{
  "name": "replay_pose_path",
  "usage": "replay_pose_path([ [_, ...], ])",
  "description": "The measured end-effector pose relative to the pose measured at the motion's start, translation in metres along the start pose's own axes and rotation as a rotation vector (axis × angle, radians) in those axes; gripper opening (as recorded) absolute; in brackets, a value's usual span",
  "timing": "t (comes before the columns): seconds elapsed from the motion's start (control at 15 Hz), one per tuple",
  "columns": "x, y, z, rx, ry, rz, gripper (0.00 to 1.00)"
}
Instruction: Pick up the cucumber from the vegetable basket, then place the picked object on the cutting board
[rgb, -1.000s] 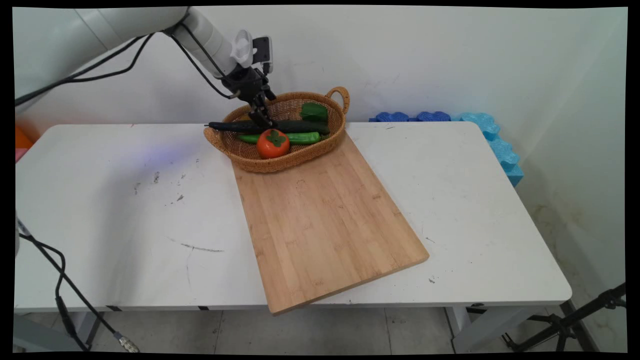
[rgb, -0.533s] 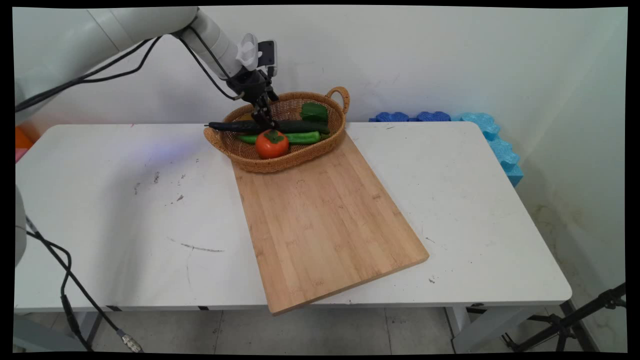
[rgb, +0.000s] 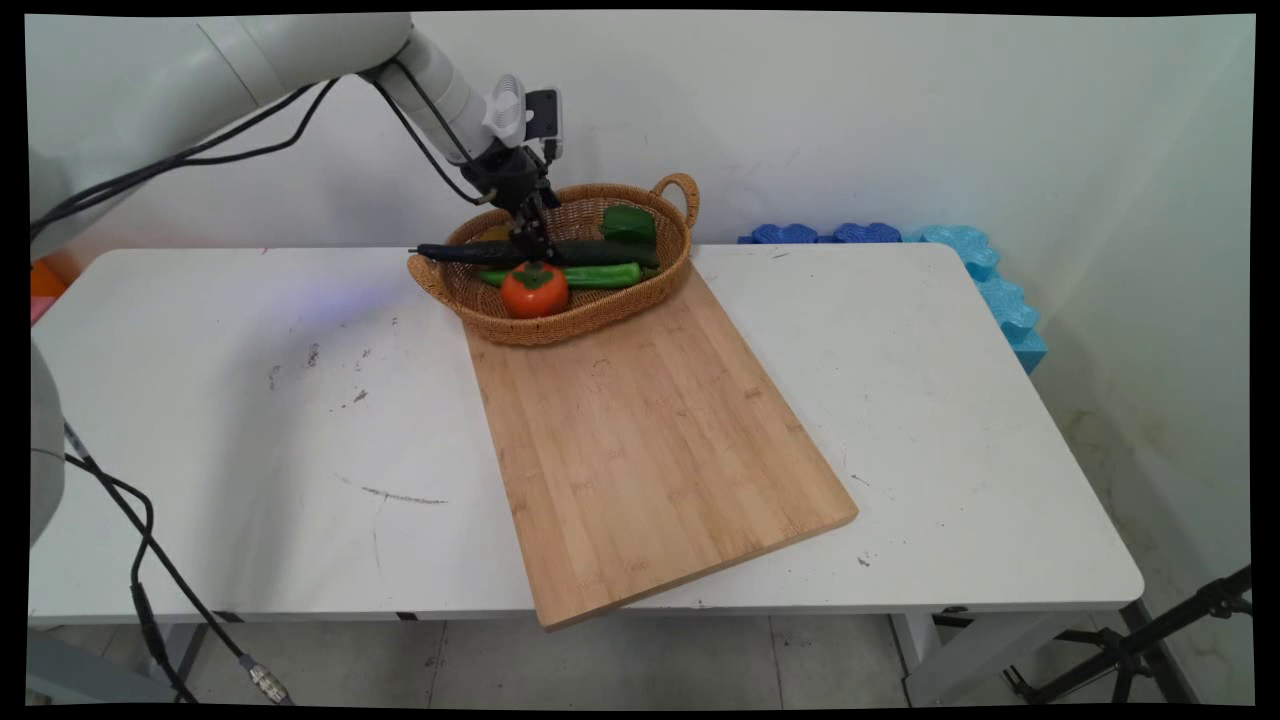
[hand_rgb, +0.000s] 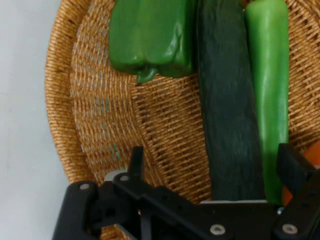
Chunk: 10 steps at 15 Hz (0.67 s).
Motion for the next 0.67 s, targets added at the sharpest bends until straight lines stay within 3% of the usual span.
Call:
replay_pose_path([
  [0.2,0.0003,0.0002,0.0031,-0.004,-0.007,-0.009,1.00],
  [0.27,0.0003,0.0004,0.0038,-0.006,-0.009,-0.012,0.00],
  [0.67,0.0001,0.0047,0.0085,-0.021,-0.022,-0.036,0.00],
])
